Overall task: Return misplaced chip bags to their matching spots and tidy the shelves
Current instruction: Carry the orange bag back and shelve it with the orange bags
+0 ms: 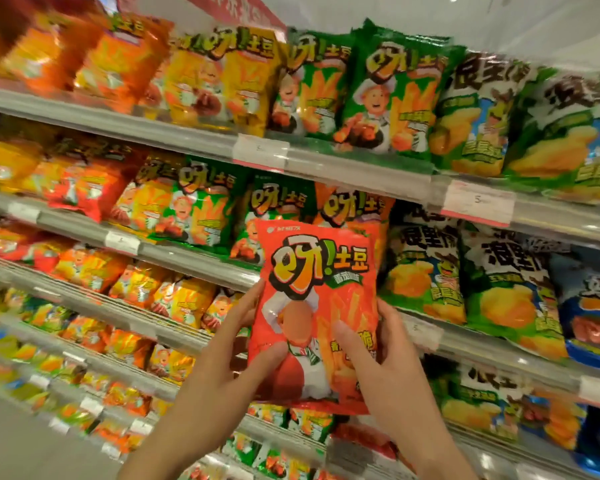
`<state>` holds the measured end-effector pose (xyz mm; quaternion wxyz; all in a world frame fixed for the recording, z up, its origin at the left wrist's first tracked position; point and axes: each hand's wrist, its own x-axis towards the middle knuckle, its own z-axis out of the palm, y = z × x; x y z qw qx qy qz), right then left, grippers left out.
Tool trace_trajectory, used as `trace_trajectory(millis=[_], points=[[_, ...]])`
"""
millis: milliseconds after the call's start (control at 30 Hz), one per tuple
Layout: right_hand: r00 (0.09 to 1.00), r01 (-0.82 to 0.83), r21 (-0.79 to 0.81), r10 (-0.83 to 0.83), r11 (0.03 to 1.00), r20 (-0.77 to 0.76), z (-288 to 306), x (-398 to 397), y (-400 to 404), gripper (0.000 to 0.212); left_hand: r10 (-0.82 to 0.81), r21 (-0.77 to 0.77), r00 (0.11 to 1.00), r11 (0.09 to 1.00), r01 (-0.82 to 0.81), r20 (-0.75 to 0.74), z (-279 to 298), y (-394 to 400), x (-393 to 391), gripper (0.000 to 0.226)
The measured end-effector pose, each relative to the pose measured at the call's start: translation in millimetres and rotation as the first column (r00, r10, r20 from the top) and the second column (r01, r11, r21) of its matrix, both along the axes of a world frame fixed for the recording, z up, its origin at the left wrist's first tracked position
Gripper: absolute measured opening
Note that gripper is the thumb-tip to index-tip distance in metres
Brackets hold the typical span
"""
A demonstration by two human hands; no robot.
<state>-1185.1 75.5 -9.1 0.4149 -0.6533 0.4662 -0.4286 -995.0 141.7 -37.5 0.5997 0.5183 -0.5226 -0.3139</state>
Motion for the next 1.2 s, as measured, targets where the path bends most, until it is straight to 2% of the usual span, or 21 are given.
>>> trace_trajectory(millis=[167, 300, 500, 800, 1000, 1200], points=[[0.993, -0.115, 0.002, 0.115, 0.993, 0.008, -7, 112, 19, 0.05, 0.115, -0.036, 0.993, 0.993, -0.115, -0.001, -9, 41, 101, 0.067], [0.974, -0.225, 0.017, 0.225, 0.974, 0.002, -9, 197, 24, 0.06, 0.207, -0.038, 0.978, 0.977, -0.208, -0.03, -14, 63, 175, 0.068], [0.93, -0.367, 0.017, 0.367, 0.93, -0.01, -16, 308, 7, 0.054, 0.333, -0.057, 0.942, 0.94, -0.335, -0.042, -15, 73, 265, 0.069], [0.868, -0.494, -0.009, 0.494, 0.87, 0.05, -41, 488, -47, 0.072, 0.449, -0.004, 0.894, 0.894, -0.449, 0.003, -22, 46, 428, 0.066], [0.835, -0.549, -0.027, 0.55, 0.835, 0.028, -34, 615, -90, 0.059, 0.508, -0.003, 0.861, 0.862, -0.508, 0.025, -7, 14, 545, 0.067], [0.808, -0.589, -0.044, 0.588, 0.807, -0.046, -29, 730, -111, 0.069, 0.543, 0.012, 0.84, 0.84, -0.543, 0.017, -3, 0, 648, 0.065]])
